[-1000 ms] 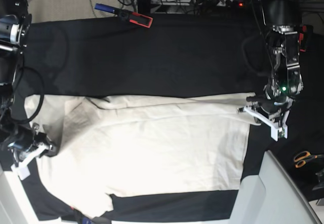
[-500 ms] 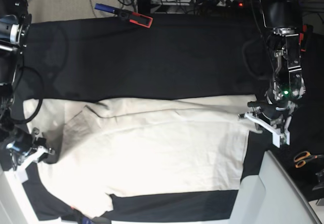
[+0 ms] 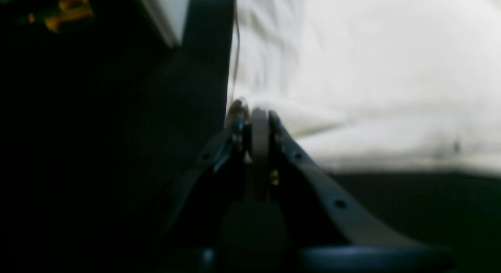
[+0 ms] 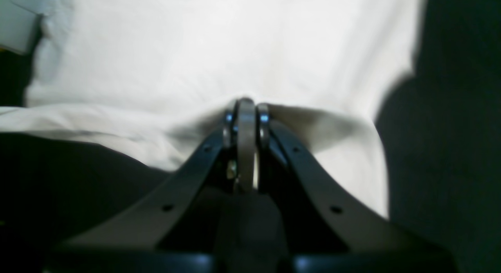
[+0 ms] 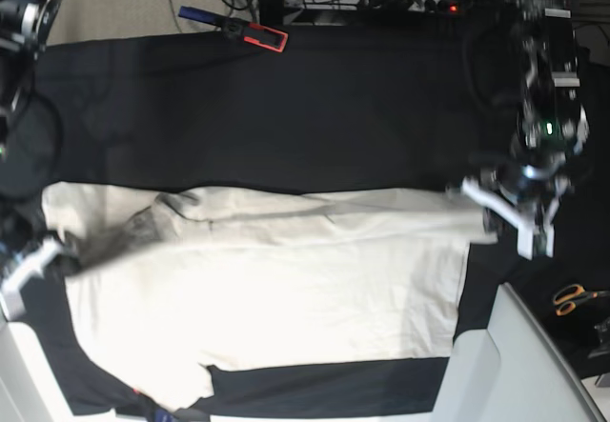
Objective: Fold the T-shirt properly
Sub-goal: 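Pull the edge back with both grippers, laying the shirt flat, then hold the edge with both grippers and tension the shirt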
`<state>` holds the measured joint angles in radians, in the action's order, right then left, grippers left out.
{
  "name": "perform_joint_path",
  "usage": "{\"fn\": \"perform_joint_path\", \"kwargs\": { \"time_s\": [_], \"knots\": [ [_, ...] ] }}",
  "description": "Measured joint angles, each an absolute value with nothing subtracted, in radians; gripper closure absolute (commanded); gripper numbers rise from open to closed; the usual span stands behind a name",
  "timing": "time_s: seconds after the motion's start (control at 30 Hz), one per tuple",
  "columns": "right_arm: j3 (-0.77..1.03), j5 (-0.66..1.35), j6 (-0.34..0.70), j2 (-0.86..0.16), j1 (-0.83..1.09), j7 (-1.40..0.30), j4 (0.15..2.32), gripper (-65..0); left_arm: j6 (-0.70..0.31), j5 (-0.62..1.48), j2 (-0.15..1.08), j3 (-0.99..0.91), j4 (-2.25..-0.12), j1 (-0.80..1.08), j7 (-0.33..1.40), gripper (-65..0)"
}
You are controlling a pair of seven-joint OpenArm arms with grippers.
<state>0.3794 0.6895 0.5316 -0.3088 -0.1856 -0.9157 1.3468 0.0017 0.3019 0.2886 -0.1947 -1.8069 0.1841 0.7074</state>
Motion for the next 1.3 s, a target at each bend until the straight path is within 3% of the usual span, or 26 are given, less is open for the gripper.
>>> {"fn": "perform_joint_path", "kwargs": {
  "time_s": [0.4, 0.67, 1.07, 1.3],
  "knots": [
    [0.579, 0.696, 0.543, -0.215, 0.043, -1.134, 1.599, 0.0, 0.0, 0.304, 0.305, -0.195, -1.896, 0.422, 0.705, 0.0],
    [0.63, 0.702, 0.547, -0.159, 0.217, -1.148, 1.742, 0.0, 0.001, 0.302, 0.308, -0.195, -1.897, 0.548, 0.699, 0.0],
    [0.693, 0.781, 0.547, -0.142, 0.407, -1.145, 1.762, 0.0, 0.0, 0.105, 0.273, -0.196, -1.924, 0.669, 0.696, 0.0],
    [0.691, 0.786, 0.547, -0.126, 0.422, -1.175, 1.763, 0.0, 0.0, 0.098, 0.267, -0.266, -1.924, 0.659, 0.693, 0.0]
  ]
}}
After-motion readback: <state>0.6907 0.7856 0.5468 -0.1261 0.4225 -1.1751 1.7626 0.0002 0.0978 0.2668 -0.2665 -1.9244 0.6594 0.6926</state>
